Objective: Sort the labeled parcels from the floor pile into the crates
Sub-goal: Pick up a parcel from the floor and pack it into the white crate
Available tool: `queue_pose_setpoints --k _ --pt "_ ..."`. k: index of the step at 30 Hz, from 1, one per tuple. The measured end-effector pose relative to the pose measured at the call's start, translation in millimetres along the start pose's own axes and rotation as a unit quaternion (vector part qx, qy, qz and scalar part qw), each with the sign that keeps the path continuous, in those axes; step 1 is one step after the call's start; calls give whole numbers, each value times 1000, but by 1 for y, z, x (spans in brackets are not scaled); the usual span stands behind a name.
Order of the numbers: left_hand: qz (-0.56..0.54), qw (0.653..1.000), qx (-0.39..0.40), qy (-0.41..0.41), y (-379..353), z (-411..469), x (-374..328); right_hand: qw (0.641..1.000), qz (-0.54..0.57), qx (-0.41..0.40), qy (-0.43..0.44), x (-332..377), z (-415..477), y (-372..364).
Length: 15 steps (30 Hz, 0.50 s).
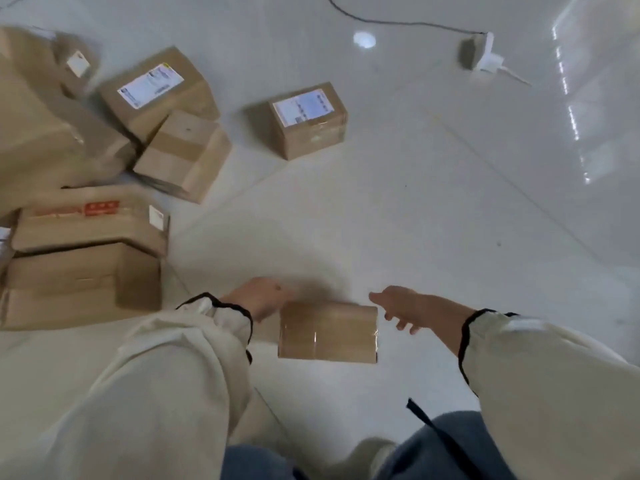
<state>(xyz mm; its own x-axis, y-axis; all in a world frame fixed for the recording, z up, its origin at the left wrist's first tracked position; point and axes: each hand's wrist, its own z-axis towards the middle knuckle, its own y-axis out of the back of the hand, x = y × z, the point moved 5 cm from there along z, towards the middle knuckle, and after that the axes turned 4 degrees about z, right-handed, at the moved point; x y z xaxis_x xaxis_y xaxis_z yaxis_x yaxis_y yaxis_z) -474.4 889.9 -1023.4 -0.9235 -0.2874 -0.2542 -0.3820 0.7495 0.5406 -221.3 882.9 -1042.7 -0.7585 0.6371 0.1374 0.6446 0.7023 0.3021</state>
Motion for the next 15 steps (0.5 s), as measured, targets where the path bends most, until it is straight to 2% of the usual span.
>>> queue_pose_setpoints --k 2,4,7,10,12,15 --pt "-77 993 81 41 -20 21 15 991 83 95 -54 -14 30 -17" --pt "-107 980 151 74 -29 33 23 964 178 174 -92 -14 47 -24" --pt "-70 983 158 55 -19 39 15 956 190 204 -88 4 45 -20" --pt "-62 994 87 3 -1 34 -7 965 188 172 -59 25 31 -11" --pt "-74 996 -27 -40 15 42 -11 970 192 143 -30 40 21 -3" --pt "-103 977 -170 -74 35 56 -1 978 198 41 56 63 29 15"
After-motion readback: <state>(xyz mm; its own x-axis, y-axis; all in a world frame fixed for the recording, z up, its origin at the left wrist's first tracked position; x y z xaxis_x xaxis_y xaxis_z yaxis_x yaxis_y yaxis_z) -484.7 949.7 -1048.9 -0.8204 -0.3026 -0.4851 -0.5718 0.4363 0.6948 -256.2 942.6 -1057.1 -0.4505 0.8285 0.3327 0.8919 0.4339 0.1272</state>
